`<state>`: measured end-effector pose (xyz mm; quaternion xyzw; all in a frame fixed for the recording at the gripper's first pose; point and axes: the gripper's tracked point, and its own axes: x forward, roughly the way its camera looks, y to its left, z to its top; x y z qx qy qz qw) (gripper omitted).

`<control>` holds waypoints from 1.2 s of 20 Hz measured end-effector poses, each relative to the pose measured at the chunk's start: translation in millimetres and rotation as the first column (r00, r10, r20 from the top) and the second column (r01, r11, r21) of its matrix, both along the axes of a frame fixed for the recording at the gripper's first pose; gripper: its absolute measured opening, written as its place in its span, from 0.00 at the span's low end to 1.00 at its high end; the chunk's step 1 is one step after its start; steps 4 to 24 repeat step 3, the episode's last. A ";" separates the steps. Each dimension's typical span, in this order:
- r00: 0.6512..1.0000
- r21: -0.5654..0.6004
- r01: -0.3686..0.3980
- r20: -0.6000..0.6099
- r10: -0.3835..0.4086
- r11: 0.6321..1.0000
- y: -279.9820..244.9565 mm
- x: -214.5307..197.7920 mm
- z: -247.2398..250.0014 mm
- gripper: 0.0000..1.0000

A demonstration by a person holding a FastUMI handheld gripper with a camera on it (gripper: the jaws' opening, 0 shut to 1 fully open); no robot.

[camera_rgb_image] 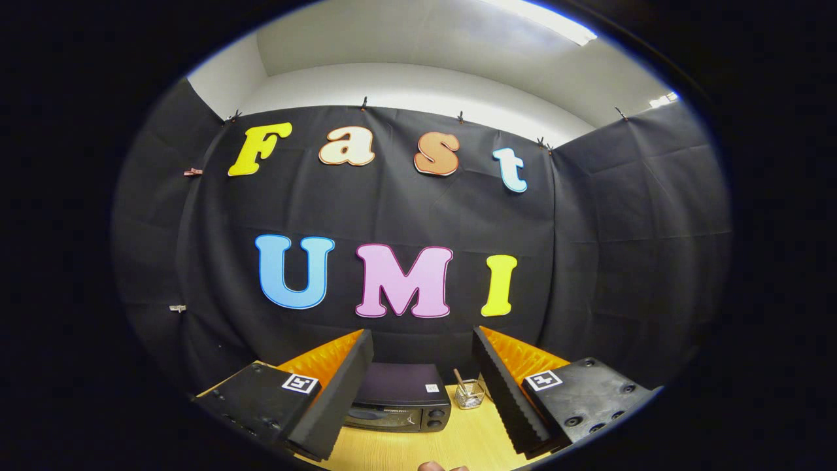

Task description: Open the toaster oven, put the food inside, and close the toaster oven door.

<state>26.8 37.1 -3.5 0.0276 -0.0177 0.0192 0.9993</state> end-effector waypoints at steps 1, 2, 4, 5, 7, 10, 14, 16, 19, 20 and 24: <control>1.000 0.002 -0.001 0.001 0.001 1.000 0.3 -0.5 -0.4 0.98; 1.000 0.000 0.001 0.002 -0.001 1.000 -1.2 -0.9 0.3 0.99; 1.000 -0.002 0.000 0.004 0.000 1.000 -2.0 -1.1 0.2 0.99; 1.000 -0.002 0.000 0.004 0.000 1.000 -2.0 -1.1 0.2 0.99; 1.000 -0.002 0.000 0.004 0.000 1.000 -2.0 -1.1 0.2 0.99; 1.000 -0.002 0.000 0.004 0.000 1.000 -2.0 -1.1 0.2 0.99; 1.000 -0.002 0.000 0.004 0.000 1.000 -2.0 -1.1 0.2 0.99; 1.000 -0.002 0.000 0.004 0.000 1.000 -2.0 -1.1 0.2 0.99; 1.000 -0.002 0.000 0.004 0.000 1.000 -2.0 -1.1 0.2 0.99; 1.000 -0.002 0.000 0.004 0.000 1.000 -2.0 -1.1 0.2 0.99; 1.000 -0.002 0.000 0.004 0.000 1.000 -2.0 -1.1 0.2 0.99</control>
